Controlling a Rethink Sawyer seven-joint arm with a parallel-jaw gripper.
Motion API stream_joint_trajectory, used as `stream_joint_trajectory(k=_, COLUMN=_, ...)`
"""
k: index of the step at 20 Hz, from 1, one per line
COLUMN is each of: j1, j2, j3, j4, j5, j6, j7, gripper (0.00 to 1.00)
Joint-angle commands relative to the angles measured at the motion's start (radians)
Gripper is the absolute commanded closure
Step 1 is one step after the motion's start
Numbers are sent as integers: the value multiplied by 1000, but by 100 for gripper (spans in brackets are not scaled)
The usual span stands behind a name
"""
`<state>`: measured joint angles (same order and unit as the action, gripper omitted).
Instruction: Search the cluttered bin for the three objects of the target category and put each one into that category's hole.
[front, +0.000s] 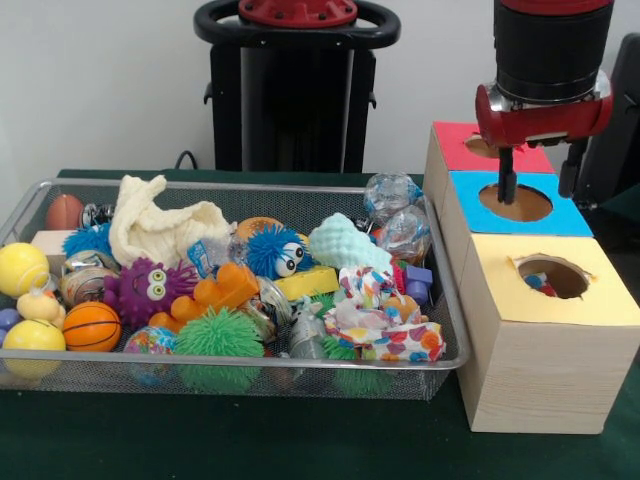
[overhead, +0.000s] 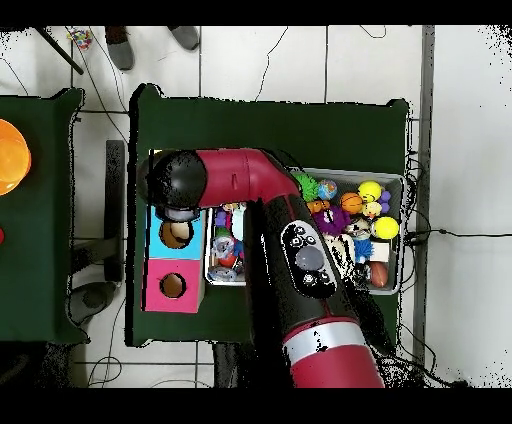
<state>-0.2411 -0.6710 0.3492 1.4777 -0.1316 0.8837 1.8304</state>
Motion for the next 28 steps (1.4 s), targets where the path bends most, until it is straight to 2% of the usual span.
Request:
stream_joint_trajectory(k=1, j1=-49, j2=46, j3=62, j4=-58, j5=-49, j6=94, j7=-149, gripper=0)
stream_joint_trajectory(k=6, j1=-76, j2=33, j3=87, j4=-64, j5=-39, j6=126, j7=-178, gripper=0)
stream_joint_trajectory(k=11, j1=-120, j2=-25, j3=135, j4=-70, j5=1, j6=220, j7=-213, gripper=0)
stream_joint_trajectory(k=14, j1=-123, j2=-42, j3=134, j4=-99, j5=-23, j6=262, j7=-209, gripper=0)
stream_joint_trajectory(k=21, j1=-146, j2=63, j3=148, j4=-95, j5=-82, j6=107, j7=-215, gripper=0)
stream_joint_trajectory(k=25, j1=-167, j2=65, j3=153, j4=-72, j5=-88, j6=111, j7=-224, gripper=0)
stream_joint_trajectory(k=28, j1=-185, j2=101, j3=159, j4=-106, j5=-102, j6=149, j7=-249, gripper=0)
